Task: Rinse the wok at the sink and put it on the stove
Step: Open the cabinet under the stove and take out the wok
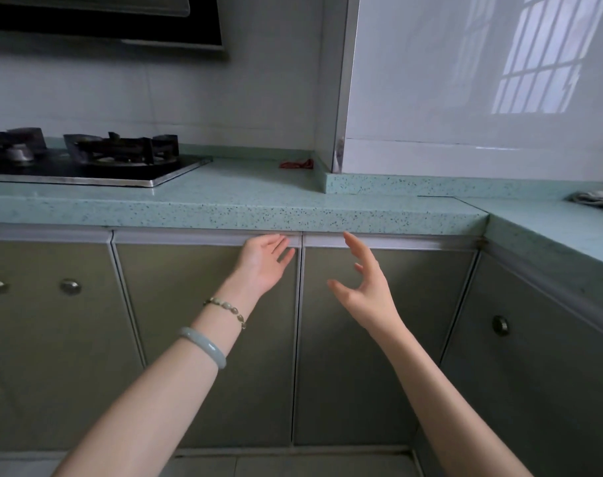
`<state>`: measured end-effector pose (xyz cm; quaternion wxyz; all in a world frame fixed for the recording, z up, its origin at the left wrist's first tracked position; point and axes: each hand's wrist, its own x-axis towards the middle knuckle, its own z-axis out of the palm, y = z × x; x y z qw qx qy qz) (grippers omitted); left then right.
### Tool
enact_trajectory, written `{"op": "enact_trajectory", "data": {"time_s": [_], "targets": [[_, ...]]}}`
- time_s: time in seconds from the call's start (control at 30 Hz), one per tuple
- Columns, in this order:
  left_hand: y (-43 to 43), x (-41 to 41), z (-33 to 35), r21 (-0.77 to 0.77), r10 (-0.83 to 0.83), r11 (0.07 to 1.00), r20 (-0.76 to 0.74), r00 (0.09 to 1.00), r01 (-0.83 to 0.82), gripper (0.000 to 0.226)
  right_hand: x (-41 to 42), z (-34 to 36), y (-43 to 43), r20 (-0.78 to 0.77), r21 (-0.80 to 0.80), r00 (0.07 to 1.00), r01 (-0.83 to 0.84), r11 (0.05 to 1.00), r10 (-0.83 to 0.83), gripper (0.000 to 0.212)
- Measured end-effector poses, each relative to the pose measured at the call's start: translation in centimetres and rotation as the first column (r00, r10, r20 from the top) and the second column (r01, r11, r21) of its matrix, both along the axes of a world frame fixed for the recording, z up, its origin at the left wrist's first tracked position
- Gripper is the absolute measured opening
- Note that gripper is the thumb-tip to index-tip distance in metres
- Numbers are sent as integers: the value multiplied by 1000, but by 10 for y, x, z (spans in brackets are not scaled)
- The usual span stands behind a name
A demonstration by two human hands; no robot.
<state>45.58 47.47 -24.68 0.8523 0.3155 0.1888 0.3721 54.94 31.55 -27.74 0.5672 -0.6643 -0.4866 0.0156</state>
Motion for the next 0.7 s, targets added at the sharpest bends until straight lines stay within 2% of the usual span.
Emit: {"op": "enact_trajectory", "data": {"time_s": [0.27, 0.37, 0.57, 0.7], "targets": [[-23, -34, 0, -59, -55, 997, -7, 998, 54, 44, -8, 3, -14, 26, -39, 999, -23, 999, 24, 67], [-44, -67, 0, -53, -78, 996, -12, 997, 78, 41, -23, 3, -12, 54, -53, 994, -97, 994, 100, 60], [-78, -131, -2, -13, -64, 998, -74, 995, 63, 41, -75, 7, 1, 228, -155, 924, -277, 948, 307, 63], [-96, -173, -1, -19, 3, 1000, -105, 994, -5, 50, -105, 14, 4, 223, -153, 885, -382, 911, 408, 63]]}}
